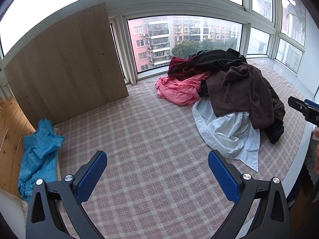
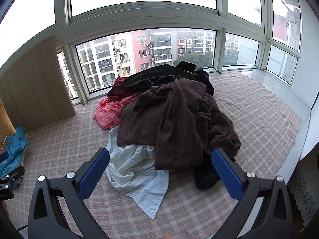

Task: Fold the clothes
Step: 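Move both tools toward the clothes heap with the brown fleece top, then grasp the brown fleece top with the right gripper and lift it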

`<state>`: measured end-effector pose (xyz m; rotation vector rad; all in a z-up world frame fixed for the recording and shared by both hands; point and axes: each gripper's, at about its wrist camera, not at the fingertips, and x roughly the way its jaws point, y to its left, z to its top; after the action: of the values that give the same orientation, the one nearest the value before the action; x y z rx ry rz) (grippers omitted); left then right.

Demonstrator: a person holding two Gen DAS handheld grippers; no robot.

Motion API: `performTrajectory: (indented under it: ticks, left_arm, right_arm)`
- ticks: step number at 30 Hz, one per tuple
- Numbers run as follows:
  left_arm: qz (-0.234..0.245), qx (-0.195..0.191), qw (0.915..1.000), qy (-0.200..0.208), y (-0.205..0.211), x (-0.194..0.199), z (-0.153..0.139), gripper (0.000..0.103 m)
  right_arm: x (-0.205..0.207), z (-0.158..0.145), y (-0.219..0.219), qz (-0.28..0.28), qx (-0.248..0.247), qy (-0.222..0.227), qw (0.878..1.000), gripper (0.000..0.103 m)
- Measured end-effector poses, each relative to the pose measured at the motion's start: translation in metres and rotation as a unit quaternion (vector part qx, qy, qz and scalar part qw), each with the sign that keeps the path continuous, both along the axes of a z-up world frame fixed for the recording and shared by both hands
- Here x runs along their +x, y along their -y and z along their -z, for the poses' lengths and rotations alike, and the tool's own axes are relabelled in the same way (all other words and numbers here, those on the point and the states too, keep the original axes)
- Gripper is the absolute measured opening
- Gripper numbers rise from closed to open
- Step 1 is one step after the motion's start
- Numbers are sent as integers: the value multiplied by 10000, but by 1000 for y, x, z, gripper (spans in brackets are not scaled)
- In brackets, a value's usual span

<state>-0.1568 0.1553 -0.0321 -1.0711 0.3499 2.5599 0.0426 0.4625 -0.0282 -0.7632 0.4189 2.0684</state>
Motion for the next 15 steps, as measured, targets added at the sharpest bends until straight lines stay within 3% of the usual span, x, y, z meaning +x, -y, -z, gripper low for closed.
performTrajectory:
  ticks: [5,9,15]
  left_arm:
    - [-498,-23,9985,222,0,-7,9,100]
    - [-875,-71,9958,267,-10,-7,11,88]
    - [-1351,475,9875,656,-22,-13,15,88]
  right_arm:
    - [13,0,-66,-154,-163,58,9997,103]
    - [11,-2,-110,-411,-244,33,9989,103]
    - [-17,-14,-163,-917,123,175,9956,103]
